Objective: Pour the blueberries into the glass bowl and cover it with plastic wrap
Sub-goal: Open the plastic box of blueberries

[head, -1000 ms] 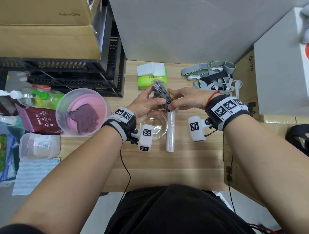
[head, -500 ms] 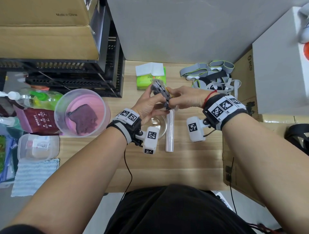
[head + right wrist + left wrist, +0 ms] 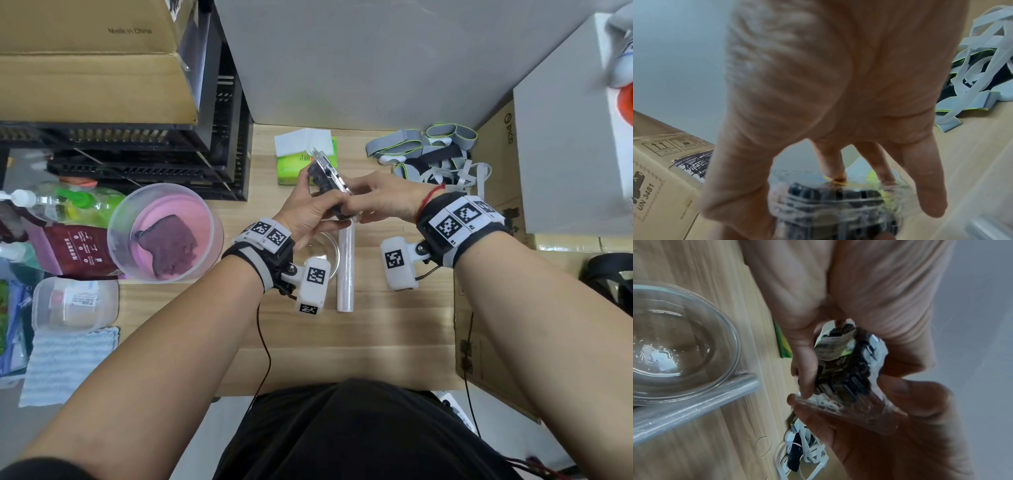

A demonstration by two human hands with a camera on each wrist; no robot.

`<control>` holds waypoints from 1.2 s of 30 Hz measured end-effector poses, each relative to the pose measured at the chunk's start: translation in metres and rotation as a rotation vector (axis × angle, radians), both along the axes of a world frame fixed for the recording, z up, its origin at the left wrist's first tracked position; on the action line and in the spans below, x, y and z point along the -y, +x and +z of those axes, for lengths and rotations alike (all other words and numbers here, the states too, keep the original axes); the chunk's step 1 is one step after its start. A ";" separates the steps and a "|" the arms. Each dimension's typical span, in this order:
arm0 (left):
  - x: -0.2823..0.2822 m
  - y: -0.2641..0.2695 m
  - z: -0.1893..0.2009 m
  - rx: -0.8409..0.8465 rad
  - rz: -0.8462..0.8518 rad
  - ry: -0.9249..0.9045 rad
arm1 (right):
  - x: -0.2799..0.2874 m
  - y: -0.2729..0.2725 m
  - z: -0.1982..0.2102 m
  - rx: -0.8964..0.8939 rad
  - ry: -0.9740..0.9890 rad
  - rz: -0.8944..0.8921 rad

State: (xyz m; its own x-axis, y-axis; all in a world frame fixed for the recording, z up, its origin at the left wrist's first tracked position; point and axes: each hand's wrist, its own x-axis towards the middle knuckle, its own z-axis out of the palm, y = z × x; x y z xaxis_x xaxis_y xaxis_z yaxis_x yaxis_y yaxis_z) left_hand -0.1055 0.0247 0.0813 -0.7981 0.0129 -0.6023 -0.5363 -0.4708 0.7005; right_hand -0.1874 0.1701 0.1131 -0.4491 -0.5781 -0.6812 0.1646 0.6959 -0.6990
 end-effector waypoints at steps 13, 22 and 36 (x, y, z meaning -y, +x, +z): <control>-0.007 0.004 0.003 0.017 0.034 0.065 | -0.004 -0.002 0.002 0.009 0.068 0.018; -0.004 0.004 -0.002 0.014 0.014 0.037 | -0.008 0.002 0.009 0.069 0.011 -0.002; -0.007 -0.005 -0.002 0.014 0.078 0.253 | 0.004 -0.004 0.018 -0.120 0.105 -0.073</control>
